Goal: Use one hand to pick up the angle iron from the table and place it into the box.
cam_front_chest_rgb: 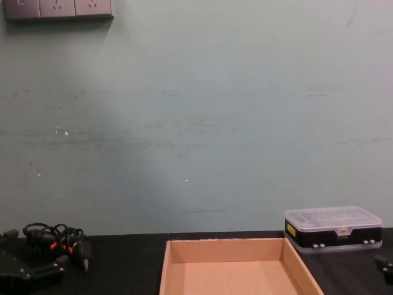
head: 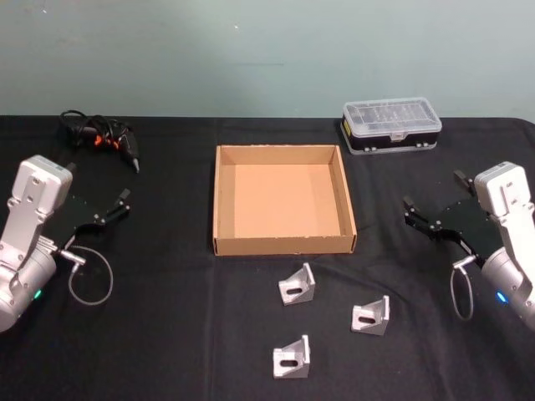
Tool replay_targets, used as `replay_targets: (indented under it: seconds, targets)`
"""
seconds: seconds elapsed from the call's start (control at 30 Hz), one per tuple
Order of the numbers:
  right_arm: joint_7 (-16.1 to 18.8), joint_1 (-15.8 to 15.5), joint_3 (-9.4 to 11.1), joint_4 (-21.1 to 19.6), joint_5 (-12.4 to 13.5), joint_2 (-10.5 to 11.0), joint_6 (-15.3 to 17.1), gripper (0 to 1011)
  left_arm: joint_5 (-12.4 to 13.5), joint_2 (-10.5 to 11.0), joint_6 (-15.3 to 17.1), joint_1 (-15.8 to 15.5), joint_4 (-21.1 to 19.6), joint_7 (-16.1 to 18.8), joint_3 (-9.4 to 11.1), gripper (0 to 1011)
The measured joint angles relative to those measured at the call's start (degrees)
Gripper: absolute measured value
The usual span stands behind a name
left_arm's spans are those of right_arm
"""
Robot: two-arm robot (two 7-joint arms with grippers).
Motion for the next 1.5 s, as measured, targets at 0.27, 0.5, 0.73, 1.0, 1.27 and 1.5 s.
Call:
replay_targets:
  seconds: [0.27, 0.5, 0.73, 1.0, 1.27, 1.5]
  targets:
    - [0.00, 0.00, 0.00, 0.00, 0.00, 0.00, 0.00, 1003, 0.00, 0.00, 0.00, 0.00, 0.00, 0.00, 0.00, 1000]
    - [0.00, 0.00, 0.00, 0.00, 0.00, 0.00, 0.00, 1003, 0.00, 0.00, 0.00, 0.00, 0.00, 0.00, 0.00, 1000]
    - [0.00, 0.00, 0.00, 0.00, 0.00, 0.00, 0.00, 1003, 0.00, 0.00, 0.00, 0.00, 0.00, 0.00, 0.00, 1000]
    - [0.00, 0.00, 0.00, 0.00, 0.00, 0.00, 0.00, 1003, 0.00, 0.00, 0.00, 0.00, 0.00, 0.00, 0.00, 1000]
    - [0.00, 0.00, 0.00, 0.00, 0.00, 0.00, 0.00, 1003, 0.00, 0.00, 0.00, 0.00, 0.00, 0.00, 0.00, 1000]
    - [0.00, 0.00, 0.00, 0.00, 0.00, 0.00, 0.00, 1003, 0.00, 0.00, 0.00, 0.00, 0.00, 0.00, 0.00, 1000]
